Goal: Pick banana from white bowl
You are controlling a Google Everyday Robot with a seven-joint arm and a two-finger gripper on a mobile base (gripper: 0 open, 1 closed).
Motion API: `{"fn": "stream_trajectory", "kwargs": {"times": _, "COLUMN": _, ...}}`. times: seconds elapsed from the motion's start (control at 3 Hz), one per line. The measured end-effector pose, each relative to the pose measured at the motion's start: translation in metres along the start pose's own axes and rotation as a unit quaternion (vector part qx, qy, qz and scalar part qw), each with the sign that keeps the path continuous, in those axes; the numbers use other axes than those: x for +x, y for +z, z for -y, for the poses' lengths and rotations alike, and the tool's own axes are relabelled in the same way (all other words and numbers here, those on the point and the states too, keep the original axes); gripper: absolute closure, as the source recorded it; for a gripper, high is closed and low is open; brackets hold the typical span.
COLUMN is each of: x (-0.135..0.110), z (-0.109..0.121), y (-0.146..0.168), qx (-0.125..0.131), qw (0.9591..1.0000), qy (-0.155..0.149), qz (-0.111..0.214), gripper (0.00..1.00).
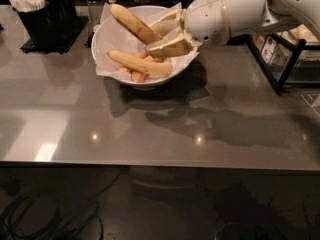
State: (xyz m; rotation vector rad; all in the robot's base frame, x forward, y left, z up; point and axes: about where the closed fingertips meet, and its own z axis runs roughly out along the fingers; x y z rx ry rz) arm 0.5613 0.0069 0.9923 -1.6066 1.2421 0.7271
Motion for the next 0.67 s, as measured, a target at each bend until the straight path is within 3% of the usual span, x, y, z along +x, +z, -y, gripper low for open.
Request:
{"fn": "stream_trajectory", "kwargs": {"times": 0.33, "x": -0.001, "z": -0.044, "y": -0.016, "qx": 0.033, "qw": 0.9989, "qy": 0.028, "qz": 0.018, "gripper": 1.00}}
{"fn": "stream_trajectory", "kwargs": {"times": 0.67, "x": 0.031, "z": -0.069, "y": -0.027, "qx": 0.035, "qw": 0.9973, "qy": 0.064, "qz": 0.003, "gripper": 1.00}}
